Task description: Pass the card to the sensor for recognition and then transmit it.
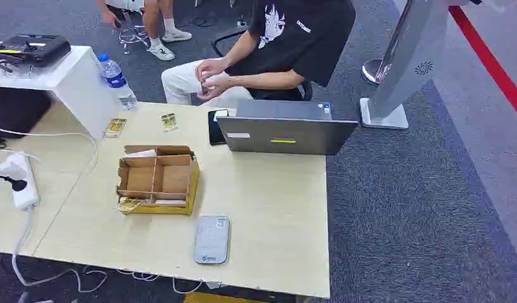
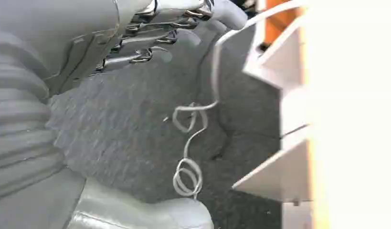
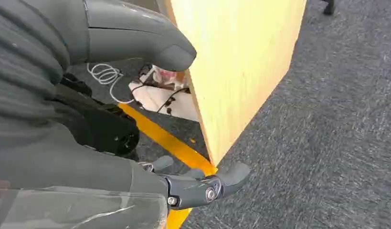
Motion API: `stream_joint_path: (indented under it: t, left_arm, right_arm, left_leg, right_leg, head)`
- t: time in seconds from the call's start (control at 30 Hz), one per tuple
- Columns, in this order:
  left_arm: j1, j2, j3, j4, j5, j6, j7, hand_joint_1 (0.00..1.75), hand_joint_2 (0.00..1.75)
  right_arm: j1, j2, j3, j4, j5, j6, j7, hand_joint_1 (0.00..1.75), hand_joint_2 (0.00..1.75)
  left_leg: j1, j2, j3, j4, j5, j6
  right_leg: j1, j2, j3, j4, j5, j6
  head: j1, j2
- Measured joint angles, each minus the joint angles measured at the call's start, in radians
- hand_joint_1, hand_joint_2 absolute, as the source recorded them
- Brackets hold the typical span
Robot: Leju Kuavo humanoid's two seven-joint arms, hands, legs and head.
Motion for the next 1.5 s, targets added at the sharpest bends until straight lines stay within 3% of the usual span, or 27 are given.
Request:
stream_joint_path:
  t: [0.2,0.37,0.63,0.9,1.5]
  left_arm:
    - [0.106,-0.011,-0.104,-0.175,-0.012,0.024,-0.037,0.0,1.75]
    - [0.178,0.028,-0.228,-0.25,-0.05,0.117,-0.059,0.0,1.75]
    - [0.182,0.029,-0.358,-0.427,-0.218,0.206,-0.058,0.0,1.75]
    - [0.107,0.055,-0.481,-0.514,-0.42,0.253,-0.002,0.0,1.75]
    - [-0.243,0.162,-0.839,-0.52,-0.867,0.268,0.224,0.0,1.75]
  right_arm:
    - [0.0,0.003,0.0,-0.008,-0.02,-0.001,0.001,0.0,1.75]
    - [0.001,0.005,0.0,-0.018,-0.035,-0.002,0.005,0.0,1.75]
    - [0.001,0.006,0.018,-0.025,-0.071,-0.022,0.003,0.0,1.75]
    - [-0.001,0.006,0.047,-0.033,-0.085,-0.046,0.005,0.0,1.75]
    - [-0.004,0.006,0.059,-0.032,-0.002,-0.072,-0.008,0.0,1.75]
  left_leg:
    - [0.0,0.0,0.0,0.0,0.0,0.0]
    - [0.0,0.0,0.001,0.0,0.0,0.0]
    - [0.0,0.001,0.002,0.0,0.0,0.0]
    - [0.0,0.002,0.003,0.001,0.0,0.0]
    - [0.0,0.002,0.003,0.001,0.002,0.0]
  right_leg:
    - [0.0,0.0,0.0,0.0,0.0,0.0]
    - [0.0,0.0,0.0,0.0,0.0,0.0]
    - [0.0,0.001,0.0,0.0,0.001,0.0]
    - [0.0,0.001,-0.001,0.0,0.001,-0.001]
    - [0.0,0.002,0.0,0.0,0.003,-0.002]
  head:
    - [0.0,0.0]
    - [0.0,0.0]
    - [0.0,0.0]
    - [0.0,0.0]
    - [0.0,0.0]
